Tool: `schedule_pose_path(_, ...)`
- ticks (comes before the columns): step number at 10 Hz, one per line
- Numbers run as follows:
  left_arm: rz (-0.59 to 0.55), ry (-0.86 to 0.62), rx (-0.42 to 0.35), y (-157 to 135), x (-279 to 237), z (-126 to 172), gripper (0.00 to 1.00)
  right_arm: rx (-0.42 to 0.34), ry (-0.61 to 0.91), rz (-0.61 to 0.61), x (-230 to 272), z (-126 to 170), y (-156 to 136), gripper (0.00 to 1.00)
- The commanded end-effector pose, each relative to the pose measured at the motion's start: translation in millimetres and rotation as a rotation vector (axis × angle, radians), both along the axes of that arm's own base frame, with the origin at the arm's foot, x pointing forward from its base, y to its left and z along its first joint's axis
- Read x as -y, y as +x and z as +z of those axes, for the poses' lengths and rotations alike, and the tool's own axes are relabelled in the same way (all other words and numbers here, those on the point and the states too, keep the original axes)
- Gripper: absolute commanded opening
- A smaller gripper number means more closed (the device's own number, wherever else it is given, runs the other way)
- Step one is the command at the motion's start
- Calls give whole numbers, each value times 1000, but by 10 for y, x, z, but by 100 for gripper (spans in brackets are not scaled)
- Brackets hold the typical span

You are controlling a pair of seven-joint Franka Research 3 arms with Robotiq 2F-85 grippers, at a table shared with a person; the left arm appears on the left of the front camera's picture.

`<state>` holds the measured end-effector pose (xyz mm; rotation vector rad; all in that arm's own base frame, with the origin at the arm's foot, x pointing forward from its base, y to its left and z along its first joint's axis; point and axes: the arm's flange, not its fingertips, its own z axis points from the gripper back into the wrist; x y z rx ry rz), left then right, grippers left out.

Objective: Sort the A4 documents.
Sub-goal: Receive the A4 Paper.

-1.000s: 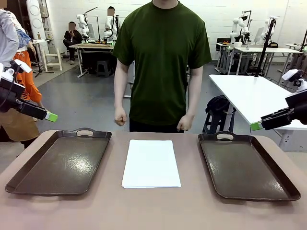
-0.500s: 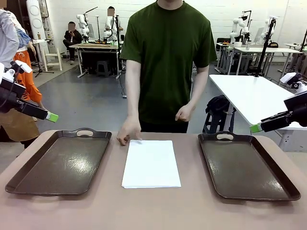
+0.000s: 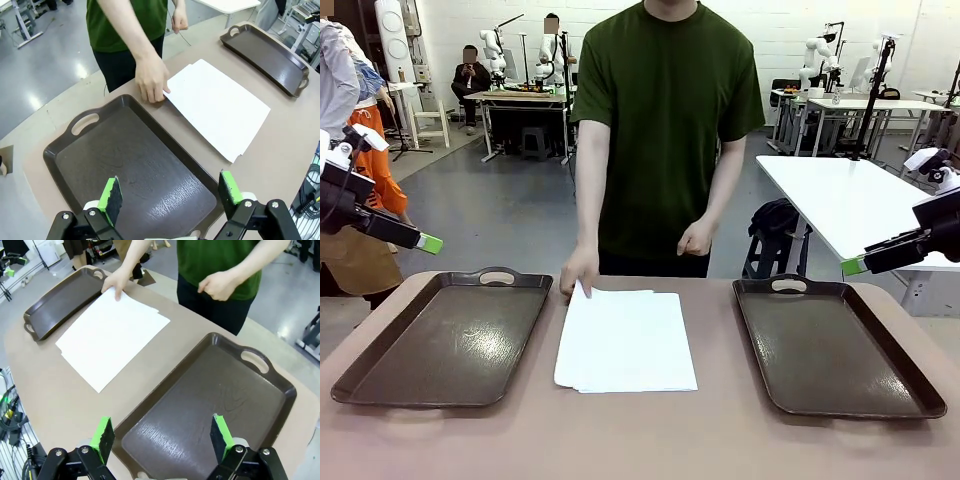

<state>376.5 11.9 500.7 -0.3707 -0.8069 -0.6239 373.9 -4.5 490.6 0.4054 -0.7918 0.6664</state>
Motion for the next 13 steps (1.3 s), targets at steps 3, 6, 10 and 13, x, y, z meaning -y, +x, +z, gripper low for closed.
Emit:
schedule_pose_path(3,-12,-2,7,1,-32,-7,100,4,12,20,4,-18,8,100)
schedule_pose_path(6,-12,-2,7,1,-32,-7,100,4,12,20,4,-18,8,100)
schedule_pose_path(10,-12,-2,7,1,-32,-7,100,4,12,20,4,-18,8,100)
schedule_pose_path(13,-12,-2,7,1,-32,-7,100,4,12,20,4,-18,8,100)
